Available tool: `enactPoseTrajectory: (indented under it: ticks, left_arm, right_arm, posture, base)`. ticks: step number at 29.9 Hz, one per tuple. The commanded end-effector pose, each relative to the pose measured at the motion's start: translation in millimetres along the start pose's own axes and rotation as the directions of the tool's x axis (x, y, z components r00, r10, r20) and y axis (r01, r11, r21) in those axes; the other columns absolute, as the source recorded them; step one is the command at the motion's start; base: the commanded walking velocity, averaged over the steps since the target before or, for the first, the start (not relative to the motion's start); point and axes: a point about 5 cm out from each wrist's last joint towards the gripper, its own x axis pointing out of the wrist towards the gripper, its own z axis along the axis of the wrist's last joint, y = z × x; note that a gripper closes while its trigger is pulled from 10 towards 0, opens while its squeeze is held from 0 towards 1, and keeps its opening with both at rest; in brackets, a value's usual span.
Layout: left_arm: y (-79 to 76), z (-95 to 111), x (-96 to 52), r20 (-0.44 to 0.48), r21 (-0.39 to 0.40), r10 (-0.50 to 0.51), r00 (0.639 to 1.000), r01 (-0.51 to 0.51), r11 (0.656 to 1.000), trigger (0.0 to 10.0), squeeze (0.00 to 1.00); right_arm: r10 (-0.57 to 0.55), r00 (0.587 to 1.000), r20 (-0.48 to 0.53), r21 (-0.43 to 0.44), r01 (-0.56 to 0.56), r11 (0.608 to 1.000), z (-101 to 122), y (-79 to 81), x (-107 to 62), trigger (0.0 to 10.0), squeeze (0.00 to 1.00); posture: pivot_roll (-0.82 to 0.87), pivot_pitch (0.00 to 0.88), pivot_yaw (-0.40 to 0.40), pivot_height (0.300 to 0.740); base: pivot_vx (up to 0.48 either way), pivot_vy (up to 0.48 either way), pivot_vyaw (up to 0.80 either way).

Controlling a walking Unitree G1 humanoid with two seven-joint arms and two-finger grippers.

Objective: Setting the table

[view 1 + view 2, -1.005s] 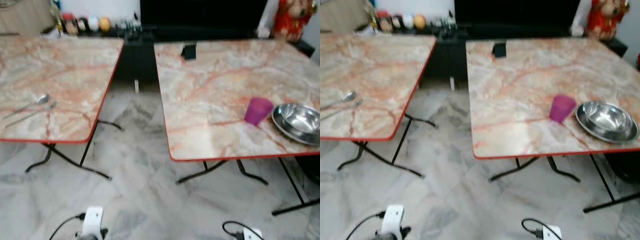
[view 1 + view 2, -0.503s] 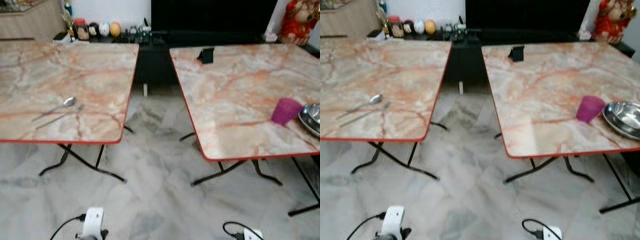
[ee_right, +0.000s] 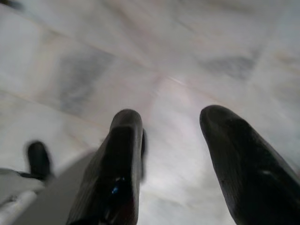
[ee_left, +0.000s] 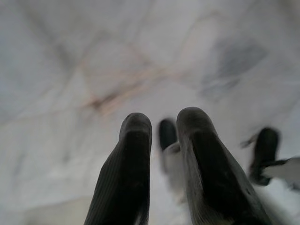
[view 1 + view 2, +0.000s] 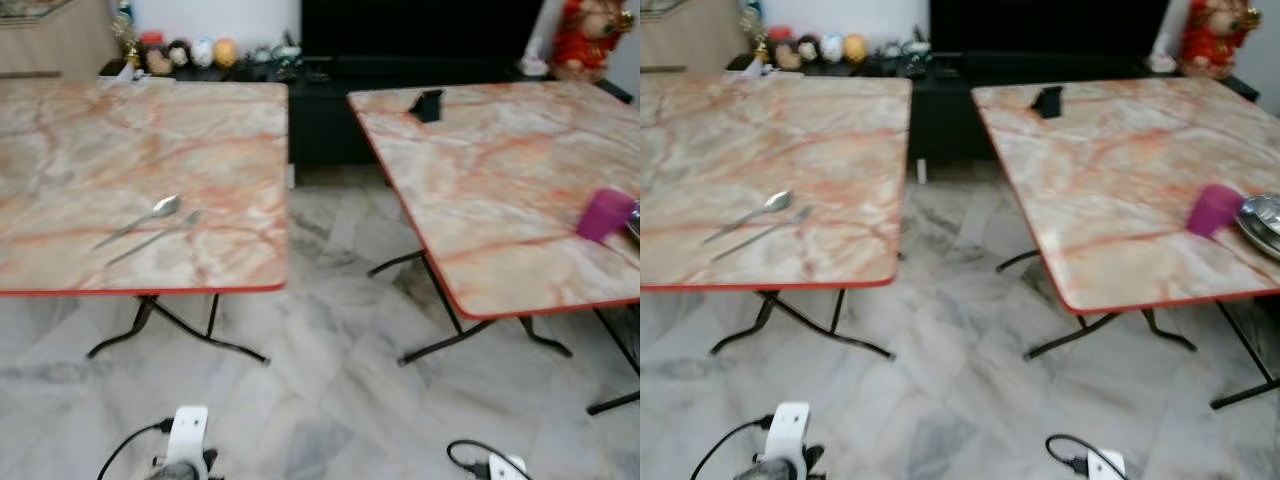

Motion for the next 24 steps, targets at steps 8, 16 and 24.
enactPoseTrajectory:
  ticks: [8, 16, 24]
  left_arm:
    - [-7.0, 0.7, 0.8, -0.005, -0.004, -0.015, 1.000, 0.015, 1.000, 10.0, 0.00]
    - [-6.7, 1.6, 0.9, -0.003, -0.005, -0.013, 1.000, 0.013, 1.000, 10.0, 0.00]
    - [-6.3, 1.1, 0.8, -0.005, -0.006, -0.011, 1.000, 0.011, 1.000, 10.0, 0.00]
  right_arm:
    - [-0.036, 0.999, -0.010, 0.014, 0.036, 0.999, -5.0, -9.3, -2.6, 10.0, 0.00]
    - [-0.036, 0.999, -0.011, 0.014, 0.036, 0.999, -4.9, -9.0, -2.5, 10.0, 0.00]
    - [-0.037, 0.999, -0.010, 0.015, 0.037, 0.999, -5.0, -8.8, -2.5, 10.0, 0.00]
  posture:
    - [-0.02, 0.000, -0.032, 0.740]
    - [-0.01, 0.000, -0.032, 0.740]
    - [-0.02, 0.000, -0.030, 0.740]
  base:
    - [0.000, 0.319, 0.00]
    - [0.000, 0.317, 0.00]
    - [0.000, 0.317, 0.00]
